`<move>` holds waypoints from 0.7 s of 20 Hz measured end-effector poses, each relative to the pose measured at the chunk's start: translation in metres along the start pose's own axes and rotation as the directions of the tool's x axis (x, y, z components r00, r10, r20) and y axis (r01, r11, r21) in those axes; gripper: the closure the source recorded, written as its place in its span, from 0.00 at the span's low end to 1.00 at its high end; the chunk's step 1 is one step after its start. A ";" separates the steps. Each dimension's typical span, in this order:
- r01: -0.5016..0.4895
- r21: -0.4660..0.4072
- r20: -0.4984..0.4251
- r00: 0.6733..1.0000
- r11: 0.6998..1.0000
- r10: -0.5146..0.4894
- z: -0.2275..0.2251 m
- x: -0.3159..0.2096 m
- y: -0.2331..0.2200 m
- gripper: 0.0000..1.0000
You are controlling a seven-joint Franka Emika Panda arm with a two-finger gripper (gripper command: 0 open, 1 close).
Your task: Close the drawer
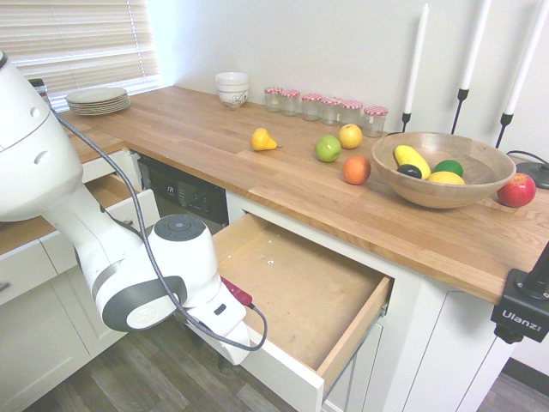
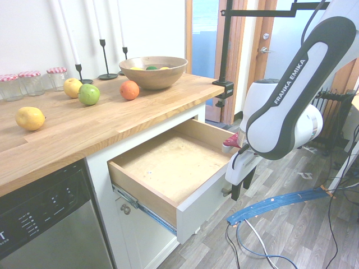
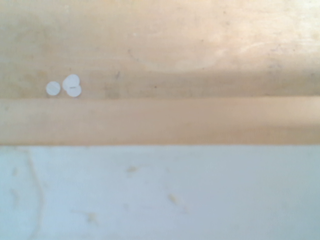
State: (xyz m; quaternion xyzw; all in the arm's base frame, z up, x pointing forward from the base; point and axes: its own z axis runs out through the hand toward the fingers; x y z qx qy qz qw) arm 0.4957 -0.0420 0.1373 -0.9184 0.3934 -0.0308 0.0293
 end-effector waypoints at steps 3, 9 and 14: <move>0.000 0.000 0.000 1.000 1.000 0.000 0.000 0.000 0.000 1.00; -0.001 0.001 0.001 1.000 1.000 0.001 0.000 -0.001 -0.001 1.00; -0.005 0.002 0.003 1.000 1.000 0.005 0.001 -0.002 -0.001 1.00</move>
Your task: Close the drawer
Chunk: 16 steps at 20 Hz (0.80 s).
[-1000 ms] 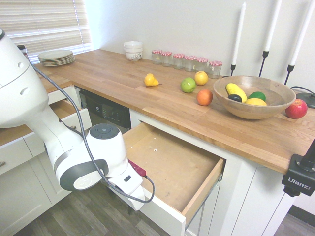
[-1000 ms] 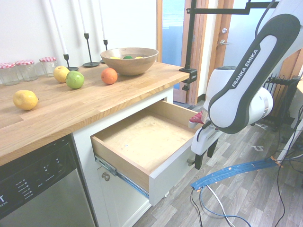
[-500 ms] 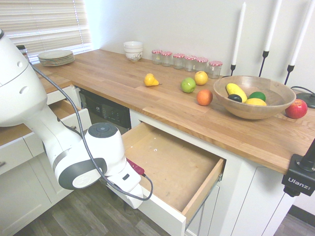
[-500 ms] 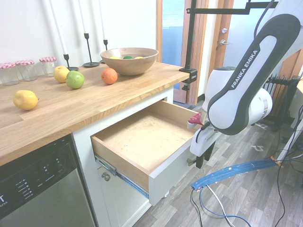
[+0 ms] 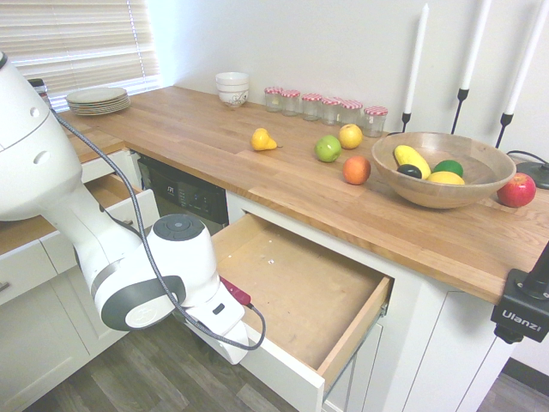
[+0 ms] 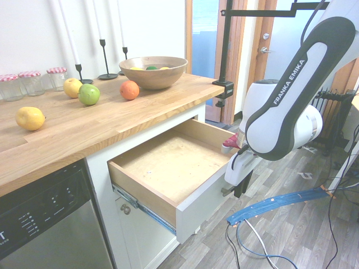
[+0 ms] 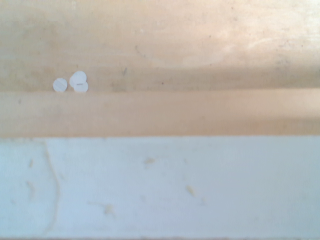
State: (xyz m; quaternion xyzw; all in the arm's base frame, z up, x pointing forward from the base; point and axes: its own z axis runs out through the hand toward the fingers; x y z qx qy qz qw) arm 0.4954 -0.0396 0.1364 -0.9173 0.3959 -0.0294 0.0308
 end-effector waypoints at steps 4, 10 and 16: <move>0.000 0.000 0.001 1.000 1.000 0.000 0.000 -0.001 -0.001 1.00; 0.001 0.001 0.001 1.000 1.000 -0.001 0.001 0.001 -0.003 1.00; 0.002 0.009 -0.003 1.000 1.000 -0.002 0.001 0.012 -0.014 1.00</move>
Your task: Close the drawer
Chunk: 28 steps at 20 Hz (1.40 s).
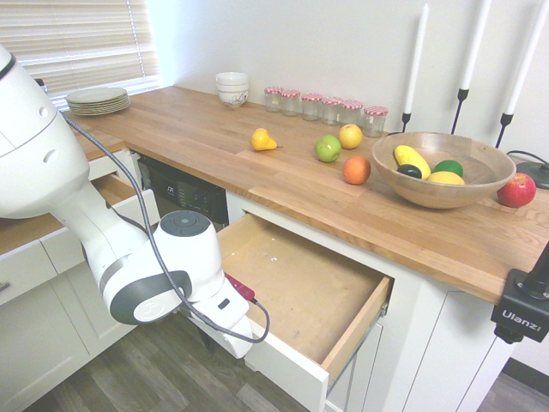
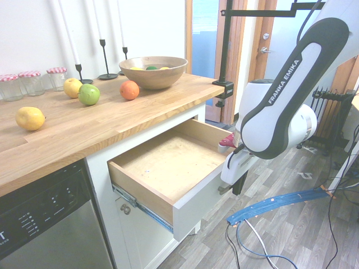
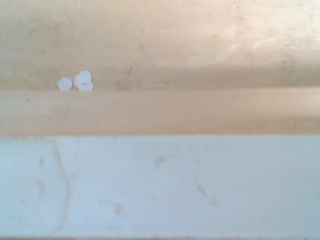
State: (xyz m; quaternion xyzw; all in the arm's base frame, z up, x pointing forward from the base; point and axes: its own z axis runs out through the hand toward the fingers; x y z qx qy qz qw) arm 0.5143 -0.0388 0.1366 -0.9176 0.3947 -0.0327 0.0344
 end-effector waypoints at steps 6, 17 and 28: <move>0.002 0.029 -0.028 1.000 1.000 -0.001 -0.004 0.024 -0.022 1.00; 0.009 0.069 -0.046 0.999 0.998 -0.006 -0.003 0.080 -0.078 1.00; 0.004 0.065 -0.050 0.999 0.998 0.000 0.003 0.125 -0.129 1.00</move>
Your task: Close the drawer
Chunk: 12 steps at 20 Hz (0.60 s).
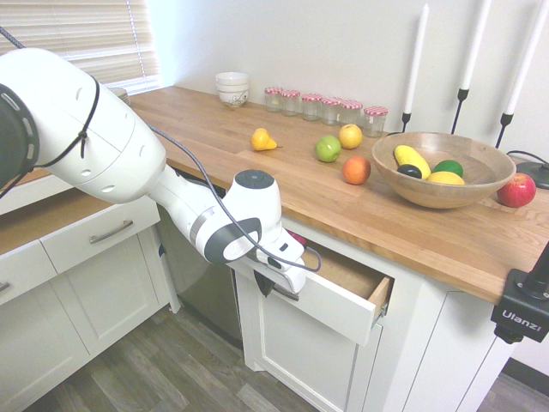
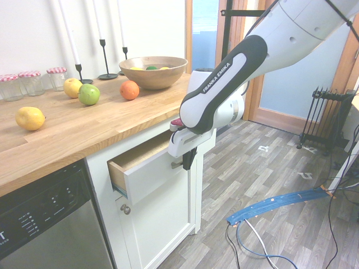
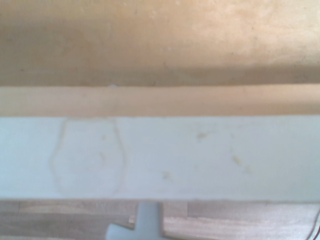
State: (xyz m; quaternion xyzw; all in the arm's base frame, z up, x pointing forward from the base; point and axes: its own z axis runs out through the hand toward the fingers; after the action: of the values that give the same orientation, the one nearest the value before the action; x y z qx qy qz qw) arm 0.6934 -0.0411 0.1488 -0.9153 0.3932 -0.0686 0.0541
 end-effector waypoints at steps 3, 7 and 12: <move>-0.007 -0.002 -0.009 1.000 1.000 0.007 -0.001 0.015 -0.009 1.00; -0.014 0.005 -0.015 1.000 1.000 0.015 -0.005 0.029 -0.022 1.00; -0.014 0.013 -0.018 1.000 1.000 0.015 -0.008 0.038 -0.036 1.00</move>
State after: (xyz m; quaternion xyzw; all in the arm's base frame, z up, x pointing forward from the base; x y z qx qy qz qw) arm 0.7434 -0.0442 0.1655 -0.9114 0.3999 -0.0790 0.0571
